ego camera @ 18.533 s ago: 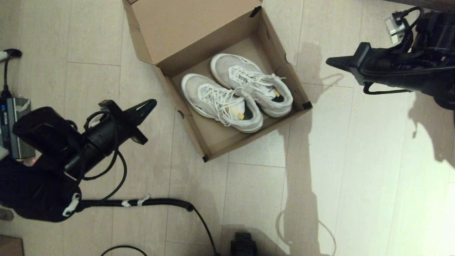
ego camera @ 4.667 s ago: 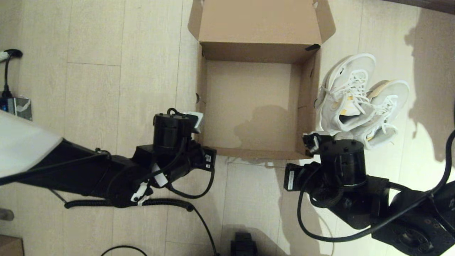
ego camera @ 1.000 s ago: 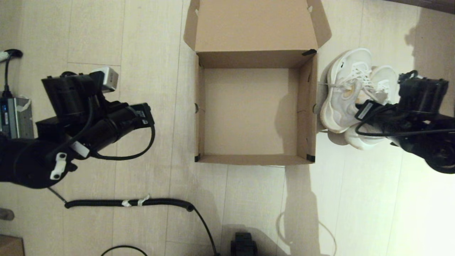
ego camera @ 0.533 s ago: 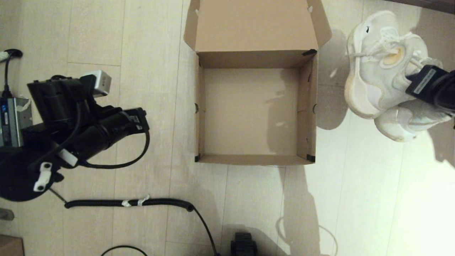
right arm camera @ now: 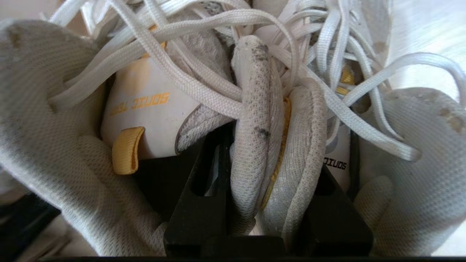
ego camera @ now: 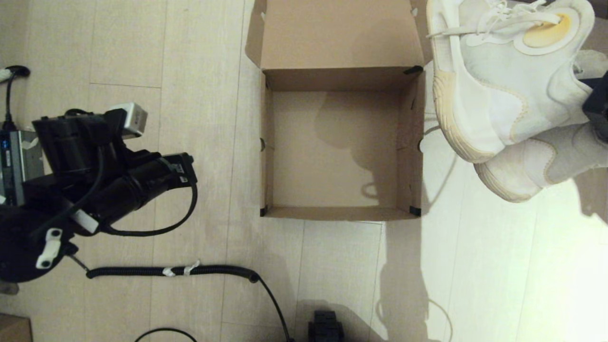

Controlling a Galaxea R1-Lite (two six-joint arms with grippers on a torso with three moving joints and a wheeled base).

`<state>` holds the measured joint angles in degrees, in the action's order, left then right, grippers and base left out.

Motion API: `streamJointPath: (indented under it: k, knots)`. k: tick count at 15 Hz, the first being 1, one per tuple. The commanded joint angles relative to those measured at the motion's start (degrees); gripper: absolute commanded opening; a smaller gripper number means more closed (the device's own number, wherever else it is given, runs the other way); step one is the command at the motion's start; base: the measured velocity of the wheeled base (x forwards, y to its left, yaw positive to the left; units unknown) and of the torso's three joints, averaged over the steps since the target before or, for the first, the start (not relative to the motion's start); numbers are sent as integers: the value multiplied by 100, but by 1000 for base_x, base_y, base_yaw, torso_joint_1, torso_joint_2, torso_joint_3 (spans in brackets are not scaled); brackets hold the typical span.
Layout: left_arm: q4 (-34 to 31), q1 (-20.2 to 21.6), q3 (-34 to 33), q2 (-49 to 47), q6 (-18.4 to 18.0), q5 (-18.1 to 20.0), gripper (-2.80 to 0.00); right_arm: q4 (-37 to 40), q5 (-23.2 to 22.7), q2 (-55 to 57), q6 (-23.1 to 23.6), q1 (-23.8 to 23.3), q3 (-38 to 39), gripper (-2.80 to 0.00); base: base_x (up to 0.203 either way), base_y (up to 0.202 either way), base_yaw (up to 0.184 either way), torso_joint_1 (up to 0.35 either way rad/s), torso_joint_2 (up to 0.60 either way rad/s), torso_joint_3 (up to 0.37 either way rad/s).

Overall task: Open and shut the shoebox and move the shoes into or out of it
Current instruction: Put the shoes into the shoe box

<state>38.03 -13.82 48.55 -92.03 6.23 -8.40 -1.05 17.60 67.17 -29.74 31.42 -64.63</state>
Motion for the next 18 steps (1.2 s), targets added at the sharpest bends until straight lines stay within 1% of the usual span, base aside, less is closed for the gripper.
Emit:
streamJointPath:
  k: [1,2,5,7,9,10,12,13,15,18]
  knots:
    - [22,-12,-38,-5,10,-67,-280,-2,-3,7,-102,381,19,-280,0,0,0,0,0,0]
    - [29,-41,-48,-26,1,-127,-280,-4,-9,47,-150,602,67,-280,0,0,0,0,0,0]
    - [20,-59,14,-57,-33,-135,-280,-48,-38,233,-142,1092,374,-280,0,0,0,0,0,0]
    - [20,-92,5,-63,-43,-135,-280,-191,-61,467,-122,1191,564,-280,0,0,0,0,0,0]
    - [20,-155,-12,1,-52,-135,-280,-710,-298,685,-16,1240,801,-280,0,0,0,0,0,0]
    - [20,-147,-21,22,-48,-135,-280,-950,-380,800,157,1243,857,-280,0,0,0,0,0,0]
    - [20,-130,-38,89,-35,-134,-280,-1396,-406,1009,548,1237,913,-280,0,0,0,0,0,0]
    - [20,-122,-41,113,-34,-127,-280,-1488,-404,1064,713,1235,925,-280,0,0,0,0,0,0]
    - [20,-94,-39,132,-17,-109,-280,-1682,-376,1319,1184,1235,960,-280,0,0,0,0,0,0]
    - [20,-59,-40,151,-8,-88,-280,-2252,-257,1774,1514,1226,1031,-280,0,0,0,0,0,0]
